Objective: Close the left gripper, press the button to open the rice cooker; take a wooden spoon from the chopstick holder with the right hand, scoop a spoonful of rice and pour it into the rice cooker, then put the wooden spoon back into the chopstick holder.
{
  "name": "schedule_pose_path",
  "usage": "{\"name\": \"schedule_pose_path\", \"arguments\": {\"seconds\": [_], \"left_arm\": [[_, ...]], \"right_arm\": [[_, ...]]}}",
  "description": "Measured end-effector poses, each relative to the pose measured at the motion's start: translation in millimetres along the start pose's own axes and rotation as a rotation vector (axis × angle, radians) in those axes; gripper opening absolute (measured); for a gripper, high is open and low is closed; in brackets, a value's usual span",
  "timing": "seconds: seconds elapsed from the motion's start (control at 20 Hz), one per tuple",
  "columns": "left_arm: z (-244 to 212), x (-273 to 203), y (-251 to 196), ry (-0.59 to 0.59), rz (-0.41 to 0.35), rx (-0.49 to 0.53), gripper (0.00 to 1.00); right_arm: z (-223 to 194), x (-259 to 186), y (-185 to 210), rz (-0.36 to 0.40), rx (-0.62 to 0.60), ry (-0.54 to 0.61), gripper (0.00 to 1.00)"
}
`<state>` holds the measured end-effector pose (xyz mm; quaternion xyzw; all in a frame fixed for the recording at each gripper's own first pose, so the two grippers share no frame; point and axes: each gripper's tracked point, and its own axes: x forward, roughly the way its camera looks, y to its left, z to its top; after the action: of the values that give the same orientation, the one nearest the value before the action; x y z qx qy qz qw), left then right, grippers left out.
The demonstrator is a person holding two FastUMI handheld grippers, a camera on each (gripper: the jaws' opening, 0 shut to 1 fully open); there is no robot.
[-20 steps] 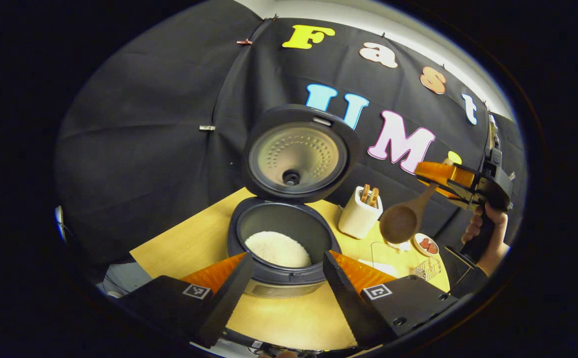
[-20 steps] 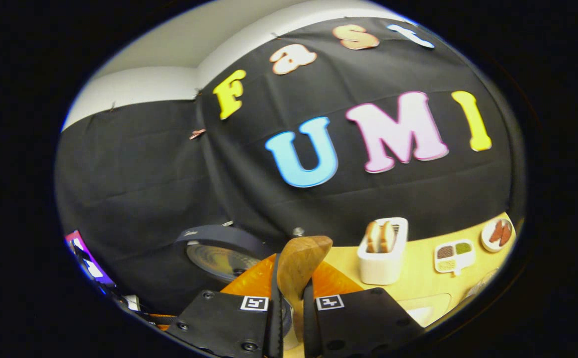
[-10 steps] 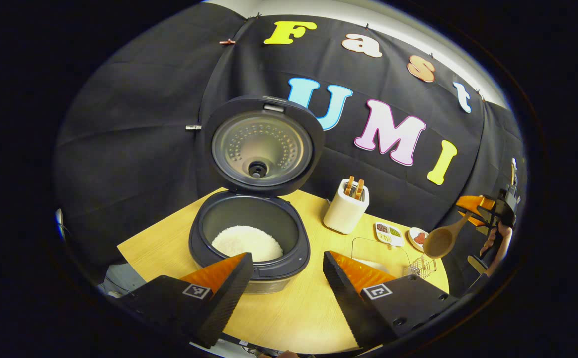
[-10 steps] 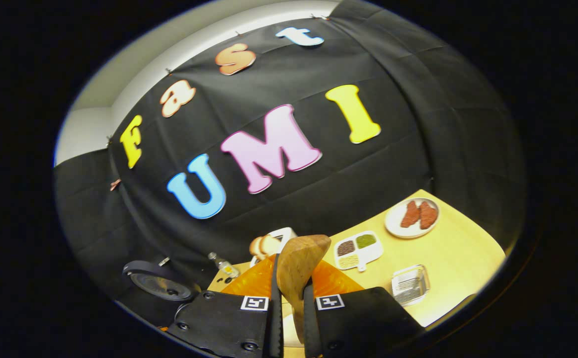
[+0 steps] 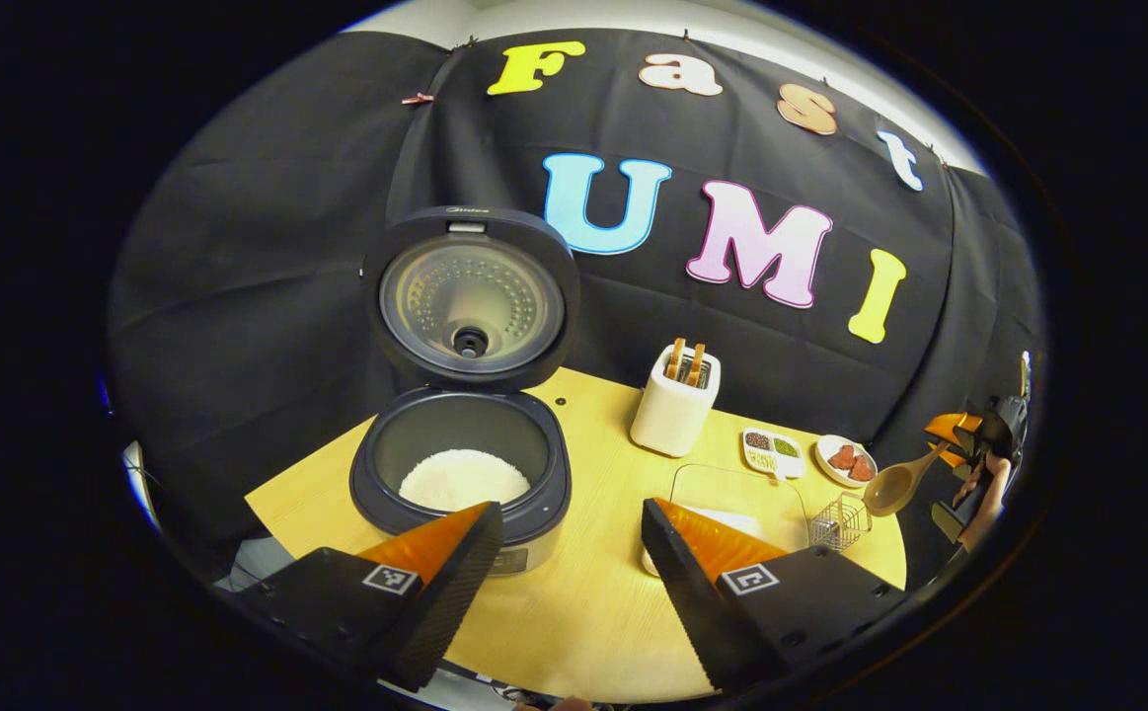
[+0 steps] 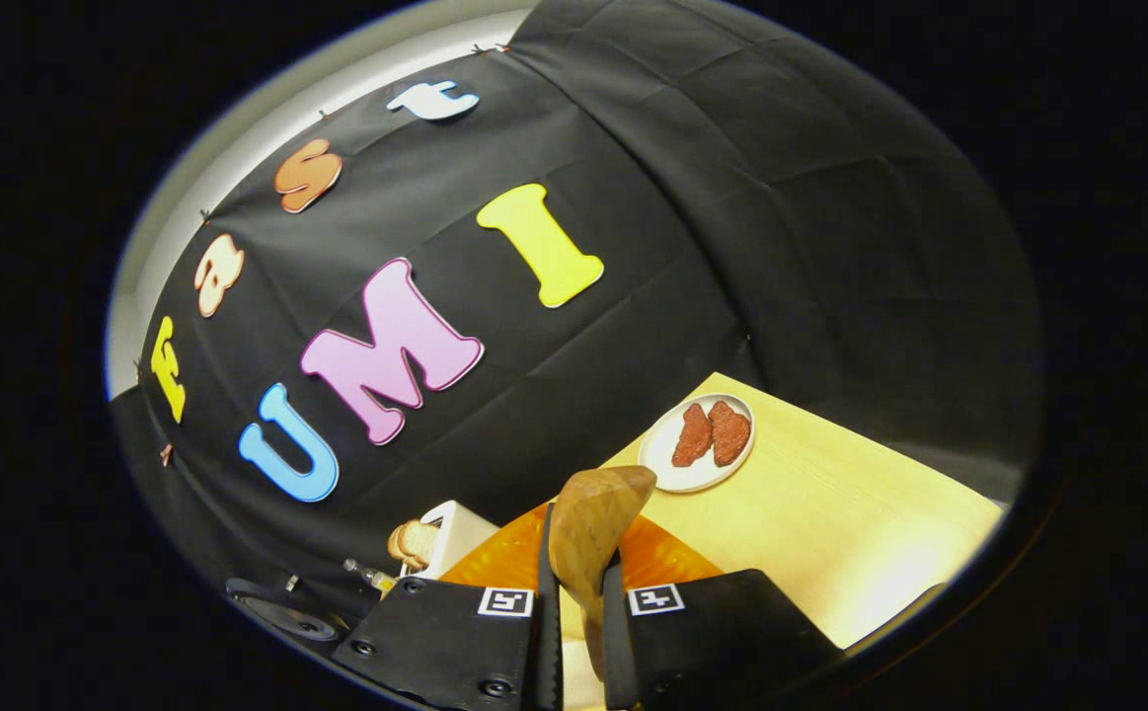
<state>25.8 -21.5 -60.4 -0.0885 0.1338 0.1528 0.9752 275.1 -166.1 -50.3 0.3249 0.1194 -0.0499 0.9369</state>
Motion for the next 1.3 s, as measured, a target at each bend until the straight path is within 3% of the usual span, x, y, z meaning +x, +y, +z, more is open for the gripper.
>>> {"name": "schedule_pose_path", "arguments": {"seconds": [0.7,0.9,1.1,1.25,1.3], "left_arm": [[12,-11,-11,-0.006,0.099,0.023,0.96],[35,-6,-6,-0.046,0.083,0.001,0.96],[71,0,12,-0.123,0.088,0.030,0.96],[103,3,29,-0.202,0.094,0.079,0.96],[115,3,35,-0.235,0.105,0.094,0.95]], "right_arm": [[-63,62,-65,-0.114,-0.058,0.095,0.21],[-83,61,-73,-0.150,-0.055,0.119,0.21],[-84,48,-59,-0.120,-0.045,0.106,0.28],[-76,29,-55,-0.132,-0.076,0.069,1.00],[-72,23,-56,-0.149,-0.101,0.061,0.98]]}}
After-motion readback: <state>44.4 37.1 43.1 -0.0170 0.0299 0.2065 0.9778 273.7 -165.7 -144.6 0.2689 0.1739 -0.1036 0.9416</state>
